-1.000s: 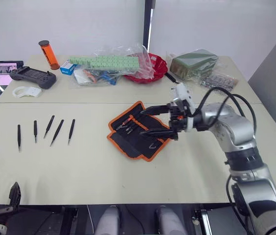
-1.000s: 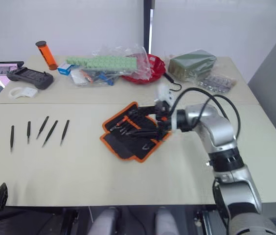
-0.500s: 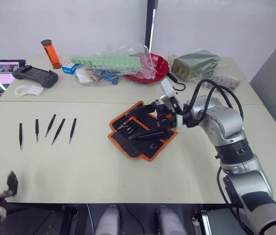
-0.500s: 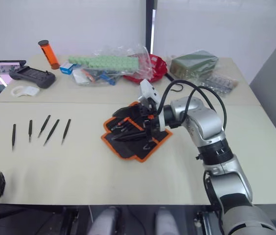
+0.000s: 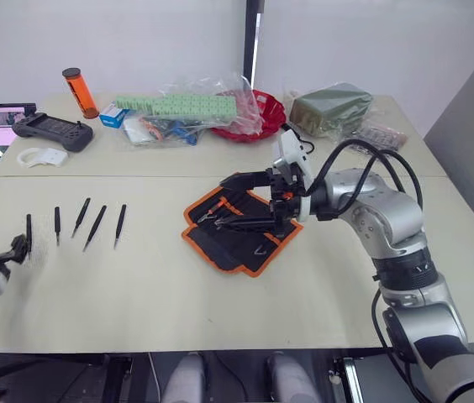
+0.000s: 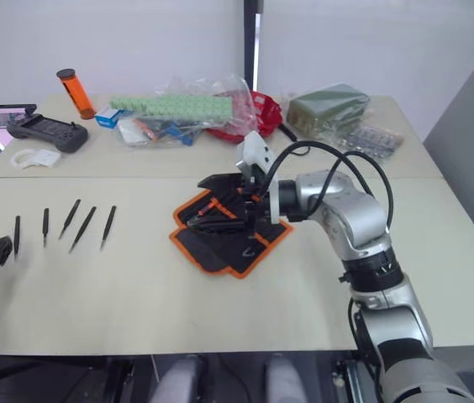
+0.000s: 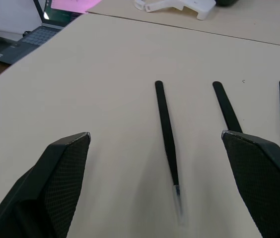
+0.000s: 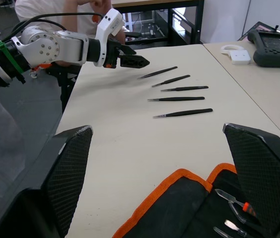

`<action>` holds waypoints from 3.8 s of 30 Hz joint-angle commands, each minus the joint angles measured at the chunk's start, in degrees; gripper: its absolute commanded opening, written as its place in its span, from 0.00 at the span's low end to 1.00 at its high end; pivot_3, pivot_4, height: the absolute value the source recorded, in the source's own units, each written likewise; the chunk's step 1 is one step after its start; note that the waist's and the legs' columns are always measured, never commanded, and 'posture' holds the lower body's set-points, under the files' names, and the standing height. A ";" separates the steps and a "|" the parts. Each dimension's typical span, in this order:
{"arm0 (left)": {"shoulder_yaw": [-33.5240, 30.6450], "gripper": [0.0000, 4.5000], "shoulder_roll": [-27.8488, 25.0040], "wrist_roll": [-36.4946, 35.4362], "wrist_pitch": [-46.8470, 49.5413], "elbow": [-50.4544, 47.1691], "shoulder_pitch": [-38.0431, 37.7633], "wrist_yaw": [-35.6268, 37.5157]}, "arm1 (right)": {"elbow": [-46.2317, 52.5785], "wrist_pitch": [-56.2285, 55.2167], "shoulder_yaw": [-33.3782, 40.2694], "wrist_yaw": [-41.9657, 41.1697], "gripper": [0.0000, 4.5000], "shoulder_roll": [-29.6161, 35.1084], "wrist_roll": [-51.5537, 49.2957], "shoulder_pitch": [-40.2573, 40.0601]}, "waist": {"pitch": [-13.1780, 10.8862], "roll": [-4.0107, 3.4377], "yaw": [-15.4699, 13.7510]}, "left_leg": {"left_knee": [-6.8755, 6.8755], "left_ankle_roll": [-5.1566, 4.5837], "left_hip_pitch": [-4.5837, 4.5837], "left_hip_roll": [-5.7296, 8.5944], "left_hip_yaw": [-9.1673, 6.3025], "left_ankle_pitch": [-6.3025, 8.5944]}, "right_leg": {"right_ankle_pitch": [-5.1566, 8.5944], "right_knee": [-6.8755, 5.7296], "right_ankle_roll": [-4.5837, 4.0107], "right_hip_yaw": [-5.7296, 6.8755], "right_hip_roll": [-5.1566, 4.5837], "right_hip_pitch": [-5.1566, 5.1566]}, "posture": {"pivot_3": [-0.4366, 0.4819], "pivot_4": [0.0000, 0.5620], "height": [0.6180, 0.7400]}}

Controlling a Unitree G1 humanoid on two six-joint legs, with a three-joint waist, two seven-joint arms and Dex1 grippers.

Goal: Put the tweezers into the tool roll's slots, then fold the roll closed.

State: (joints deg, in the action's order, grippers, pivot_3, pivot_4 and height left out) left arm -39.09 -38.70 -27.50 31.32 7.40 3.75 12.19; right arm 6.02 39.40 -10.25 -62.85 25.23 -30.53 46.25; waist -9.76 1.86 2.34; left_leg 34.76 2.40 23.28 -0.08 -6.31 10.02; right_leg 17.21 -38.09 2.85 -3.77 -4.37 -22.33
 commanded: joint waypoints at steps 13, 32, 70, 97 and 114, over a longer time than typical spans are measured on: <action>4.24 0.51 1.51 5.12 -3.06 7.59 4.11 -0.39 | 5.19 1.62 2.56 4.39 1.00 0.19 -2.42 -1.27 | 0.00 0.00 0.05 | 0.00 0.01 0.00 -0.01 0.02 0.01 | -0.02 -0.02 0.00 0.00 -0.05 -0.04 | 0.48 0.27 1.00; 3.65 0.01 -1.36 5.21 -7.71 3.59 9.96 0.98 | 6.81 1.65 2.62 6.03 1.00 1.29 -2.30 -3.40 | 0.01 0.03 -0.29 | 0.05 0.01 0.07 0.00 0.01 0.01 | -0.04 -0.02 0.03 0.01 -0.04 -0.06 | 0.48 0.27 1.00; 47.90 0.00 0.46 8.73 11.60 -15.04 32.22 32.46 | -5.68 -12.22 2.84 24.02 0.01 -2.12 13.04 -26.49 | -0.02 0.02 0.12 | 0.12 0.00 0.11 0.05 0.02 0.00 | -0.02 -0.01 0.09 -0.02 0.02 0.02 | 0.48 0.27 1.00; 50.92 0.00 1.30 9.68 31.34 -27.21 27.41 24.60 | -7.71 -7.72 0.82 24.93 0.01 -1.51 17.11 -27.80 | -0.01 0.03 -0.11 | 0.28 0.00 -0.09 0.04 0.02 0.00 | -0.02 -0.11 0.11 -0.06 0.04 0.24 | 0.48 0.27 1.00; 54.17 0.00 7.92 11.79 30.52 -21.45 32.59 20.69 | -6.99 -7.12 0.80 25.53 0.01 -2.21 16.93 -28.04 | 0.00 0.04 -0.29 | 0.32 0.00 -0.08 0.08 0.02 0.00 | -0.03 -0.10 0.13 -0.06 0.02 0.27 | 0.48 0.27 1.00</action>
State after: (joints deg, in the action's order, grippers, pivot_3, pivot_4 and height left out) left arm 14.83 -31.37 -16.58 62.75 -13.82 34.55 33.33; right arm 0.87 29.36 -8.27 -37.53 22.97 -14.68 19.70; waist -9.76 1.91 2.05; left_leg 35.08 2.40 23.20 -0.01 -6.30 10.02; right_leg 17.18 -38.19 2.98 -3.83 -4.34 -22.06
